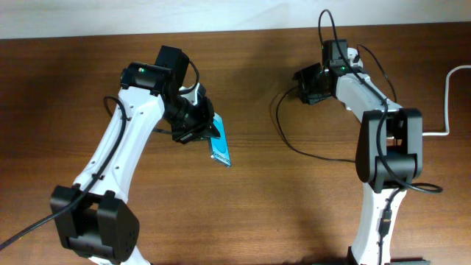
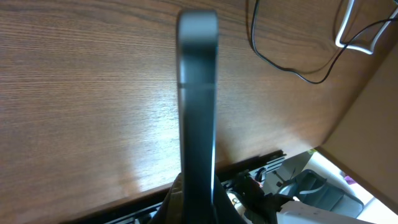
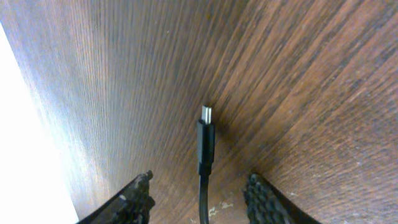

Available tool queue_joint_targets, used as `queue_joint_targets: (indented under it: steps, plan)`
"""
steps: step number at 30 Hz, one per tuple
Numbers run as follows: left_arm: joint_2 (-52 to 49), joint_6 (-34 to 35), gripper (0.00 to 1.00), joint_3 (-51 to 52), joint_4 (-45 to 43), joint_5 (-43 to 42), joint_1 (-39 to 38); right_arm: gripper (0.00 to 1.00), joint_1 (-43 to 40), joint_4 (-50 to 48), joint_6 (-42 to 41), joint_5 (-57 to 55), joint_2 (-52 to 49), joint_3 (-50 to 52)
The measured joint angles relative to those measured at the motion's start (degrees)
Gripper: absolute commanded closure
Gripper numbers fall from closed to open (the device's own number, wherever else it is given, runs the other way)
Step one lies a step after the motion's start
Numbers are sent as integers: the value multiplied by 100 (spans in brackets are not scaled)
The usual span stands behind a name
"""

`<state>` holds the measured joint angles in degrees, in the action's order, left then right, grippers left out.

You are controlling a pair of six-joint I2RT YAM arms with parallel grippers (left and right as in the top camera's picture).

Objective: Plug charger to phone and switch on socket
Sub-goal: 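Lift the USB-C plug with the right gripper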

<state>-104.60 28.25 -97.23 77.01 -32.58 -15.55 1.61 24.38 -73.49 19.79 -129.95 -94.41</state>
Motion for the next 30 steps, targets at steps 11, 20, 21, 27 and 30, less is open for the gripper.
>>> queue_joint_targets:
  steps: [11, 20, 21, 27, 30]
  plan:
    - [0, 0, 100, 0, 0, 2, 0, 65, 0, -238, -33, -234, -190, -129]
    - [0, 0, 100, 0, 0, 0, 0, 89, 22, -214, -42, -181, -310, -199]
    - [0, 0, 100, 0, 2, 0, 0, 95, 31, -199, -42, -175, -337, -223]
    - [0, 0, 100, 0, 44, 0, 0, 96, 52, -111, 98, -101, -365, -295]
    - [0, 0, 100, 0, 59, 0, 0, 96, 24, -127, 699, 251, -382, -291]
